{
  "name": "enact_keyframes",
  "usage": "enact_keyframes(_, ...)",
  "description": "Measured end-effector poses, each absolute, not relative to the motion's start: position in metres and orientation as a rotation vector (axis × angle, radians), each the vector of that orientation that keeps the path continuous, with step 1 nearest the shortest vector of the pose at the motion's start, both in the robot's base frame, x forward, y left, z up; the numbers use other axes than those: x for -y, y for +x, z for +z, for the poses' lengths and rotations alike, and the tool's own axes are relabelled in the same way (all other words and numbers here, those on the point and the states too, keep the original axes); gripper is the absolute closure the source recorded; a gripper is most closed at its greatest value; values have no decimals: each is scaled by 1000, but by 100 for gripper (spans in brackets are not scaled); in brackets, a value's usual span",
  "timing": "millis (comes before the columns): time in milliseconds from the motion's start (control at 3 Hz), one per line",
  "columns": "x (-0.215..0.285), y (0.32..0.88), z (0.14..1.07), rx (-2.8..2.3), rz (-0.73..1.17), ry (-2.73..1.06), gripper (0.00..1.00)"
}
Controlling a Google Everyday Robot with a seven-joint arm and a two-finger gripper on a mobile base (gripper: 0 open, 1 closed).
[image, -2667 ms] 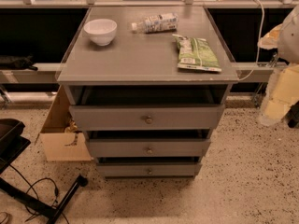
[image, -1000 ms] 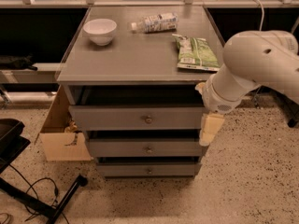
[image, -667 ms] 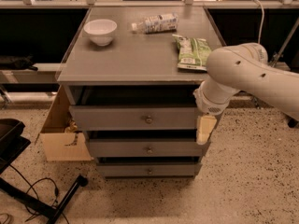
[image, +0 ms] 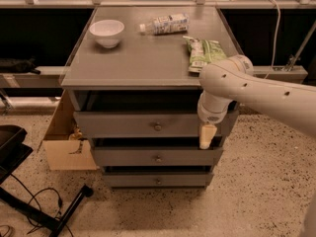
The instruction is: Open top drawer
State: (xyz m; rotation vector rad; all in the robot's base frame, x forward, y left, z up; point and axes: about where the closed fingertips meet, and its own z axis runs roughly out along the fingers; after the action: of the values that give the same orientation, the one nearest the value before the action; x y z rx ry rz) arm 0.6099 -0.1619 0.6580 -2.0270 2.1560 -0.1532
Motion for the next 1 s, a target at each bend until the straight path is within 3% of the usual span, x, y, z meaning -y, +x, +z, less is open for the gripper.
enact_keyframes(1000, 165, 611, 655, -2189, -171, -2037, 96)
